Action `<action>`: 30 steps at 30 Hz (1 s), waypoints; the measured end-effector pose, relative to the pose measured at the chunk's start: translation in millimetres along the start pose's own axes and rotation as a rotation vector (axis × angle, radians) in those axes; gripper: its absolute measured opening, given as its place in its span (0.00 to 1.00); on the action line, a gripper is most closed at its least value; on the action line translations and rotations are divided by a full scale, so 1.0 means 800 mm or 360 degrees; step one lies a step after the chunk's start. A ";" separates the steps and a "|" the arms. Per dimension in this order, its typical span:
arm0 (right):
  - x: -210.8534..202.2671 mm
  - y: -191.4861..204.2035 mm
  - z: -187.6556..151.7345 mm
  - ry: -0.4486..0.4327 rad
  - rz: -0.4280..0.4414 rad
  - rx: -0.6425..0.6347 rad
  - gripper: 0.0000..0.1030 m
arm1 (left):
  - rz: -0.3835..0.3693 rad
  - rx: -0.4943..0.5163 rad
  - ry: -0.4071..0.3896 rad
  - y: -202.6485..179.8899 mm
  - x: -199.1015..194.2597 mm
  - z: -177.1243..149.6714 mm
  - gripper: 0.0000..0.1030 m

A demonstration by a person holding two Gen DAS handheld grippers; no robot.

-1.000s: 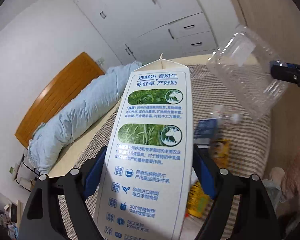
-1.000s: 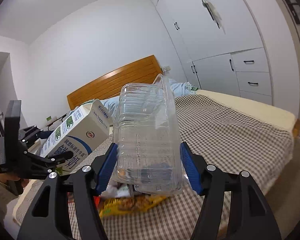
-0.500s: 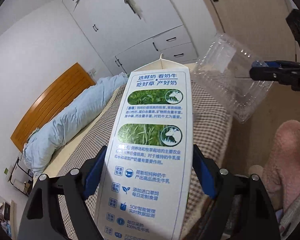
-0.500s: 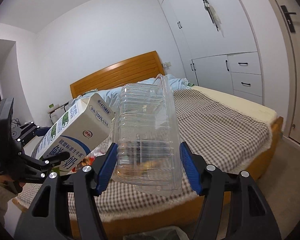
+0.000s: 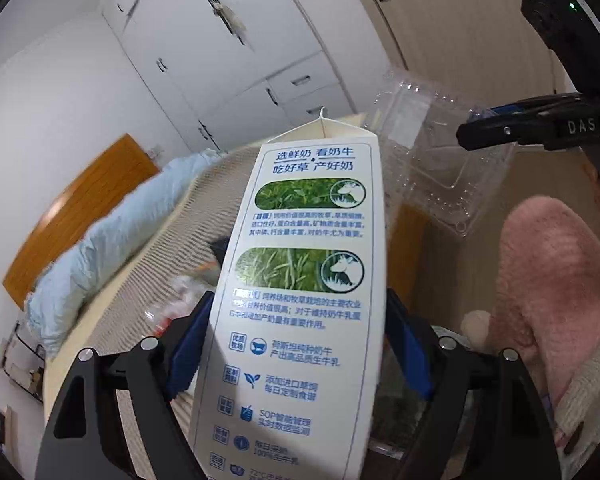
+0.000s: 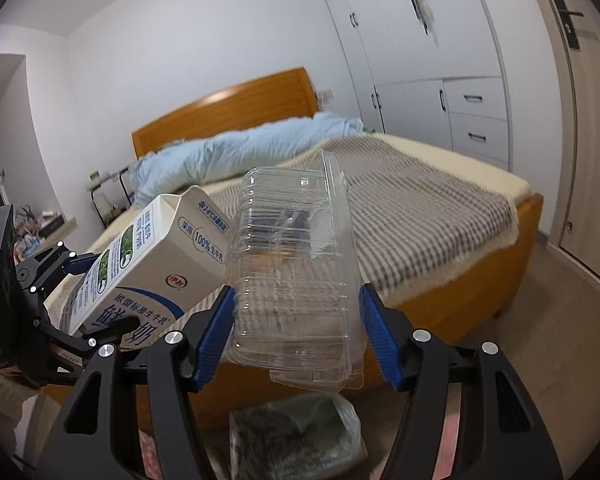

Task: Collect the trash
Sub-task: 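Carry the milk carton and clamshell box toward the floor bin with both grippers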

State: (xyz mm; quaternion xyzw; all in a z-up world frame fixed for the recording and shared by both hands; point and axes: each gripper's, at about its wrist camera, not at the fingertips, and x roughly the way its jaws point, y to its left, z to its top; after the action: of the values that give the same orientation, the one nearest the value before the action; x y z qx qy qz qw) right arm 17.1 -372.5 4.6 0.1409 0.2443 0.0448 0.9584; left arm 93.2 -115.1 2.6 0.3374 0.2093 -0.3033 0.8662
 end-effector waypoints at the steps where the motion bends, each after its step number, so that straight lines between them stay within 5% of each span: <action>1: 0.002 -0.003 -0.009 0.0034 -0.0003 0.0007 0.60 | -0.0024 0.0008 0.0020 -0.007 0.005 -0.007 0.76; 30: 0.128 -0.078 -0.197 0.0766 -0.0128 0.0166 0.59 | -0.0323 0.0077 0.0407 -0.142 0.175 -0.173 0.76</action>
State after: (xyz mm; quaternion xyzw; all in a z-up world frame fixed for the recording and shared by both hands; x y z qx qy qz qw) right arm 32.0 -377.2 -192.8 0.1656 0.4730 0.0261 0.8650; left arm 97.9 -137.1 -223.5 0.3711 0.3436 -0.3487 0.7891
